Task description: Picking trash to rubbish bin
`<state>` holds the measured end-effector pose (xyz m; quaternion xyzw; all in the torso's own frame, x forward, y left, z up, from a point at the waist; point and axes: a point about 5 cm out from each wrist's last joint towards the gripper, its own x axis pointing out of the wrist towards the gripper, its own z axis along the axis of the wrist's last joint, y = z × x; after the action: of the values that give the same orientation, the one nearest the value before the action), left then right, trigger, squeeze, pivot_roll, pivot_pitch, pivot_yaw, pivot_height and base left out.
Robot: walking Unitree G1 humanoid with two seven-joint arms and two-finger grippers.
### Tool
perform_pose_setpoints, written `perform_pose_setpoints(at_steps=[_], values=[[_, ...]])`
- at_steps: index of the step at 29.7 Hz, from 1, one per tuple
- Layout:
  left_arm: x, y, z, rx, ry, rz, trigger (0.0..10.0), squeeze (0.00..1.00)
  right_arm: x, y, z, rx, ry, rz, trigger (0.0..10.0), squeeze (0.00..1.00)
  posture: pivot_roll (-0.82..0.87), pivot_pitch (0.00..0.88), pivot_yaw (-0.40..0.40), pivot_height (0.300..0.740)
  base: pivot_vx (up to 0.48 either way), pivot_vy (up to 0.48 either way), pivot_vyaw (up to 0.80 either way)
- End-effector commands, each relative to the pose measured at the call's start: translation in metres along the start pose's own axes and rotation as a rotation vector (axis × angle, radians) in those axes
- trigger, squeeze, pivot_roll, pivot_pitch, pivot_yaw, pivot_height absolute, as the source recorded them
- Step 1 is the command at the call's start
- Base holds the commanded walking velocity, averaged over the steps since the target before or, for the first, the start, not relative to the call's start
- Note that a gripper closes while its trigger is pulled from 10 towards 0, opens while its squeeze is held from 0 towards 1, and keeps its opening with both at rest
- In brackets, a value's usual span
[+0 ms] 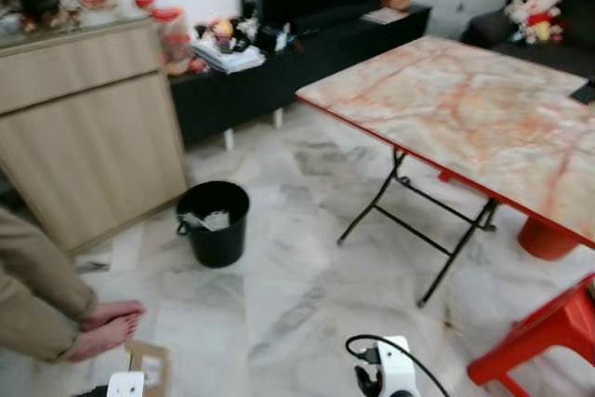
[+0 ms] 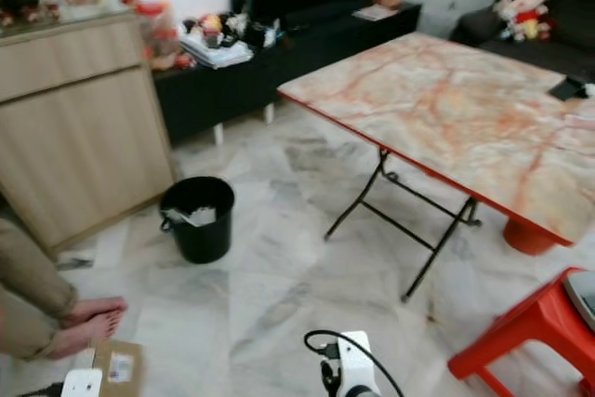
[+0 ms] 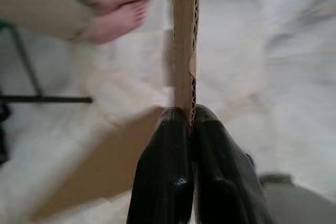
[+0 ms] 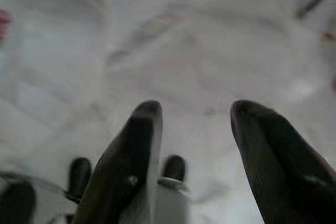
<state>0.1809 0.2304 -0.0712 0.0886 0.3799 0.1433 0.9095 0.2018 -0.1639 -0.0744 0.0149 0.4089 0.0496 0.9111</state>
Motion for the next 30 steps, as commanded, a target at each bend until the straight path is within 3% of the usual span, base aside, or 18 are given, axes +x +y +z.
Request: perform_pose_setpoints(at_steps=[1, 30], values=[[0.0003, 0.0115, -0.0035, 0.012, 0.013, 0.026, 10.0, 0.00, 0.0034, 0.0108, 0.0083, 0.002, -0.023, 0.026, 10.0, 0.00, 0.02, 0.082, -0.054, 0.740, 0.326, 0.000, 0.00], [0.0000, 0.0100, -0.0032, 0.018, 0.006, 0.020, 10.0, 0.00, 0.0039, 0.0142, 0.0102, -0.026, -0.033, 0.042, 10.0, 0.00, 0.02, 0.065, -0.050, 0.740, 0.329, 0.000, 0.07]])
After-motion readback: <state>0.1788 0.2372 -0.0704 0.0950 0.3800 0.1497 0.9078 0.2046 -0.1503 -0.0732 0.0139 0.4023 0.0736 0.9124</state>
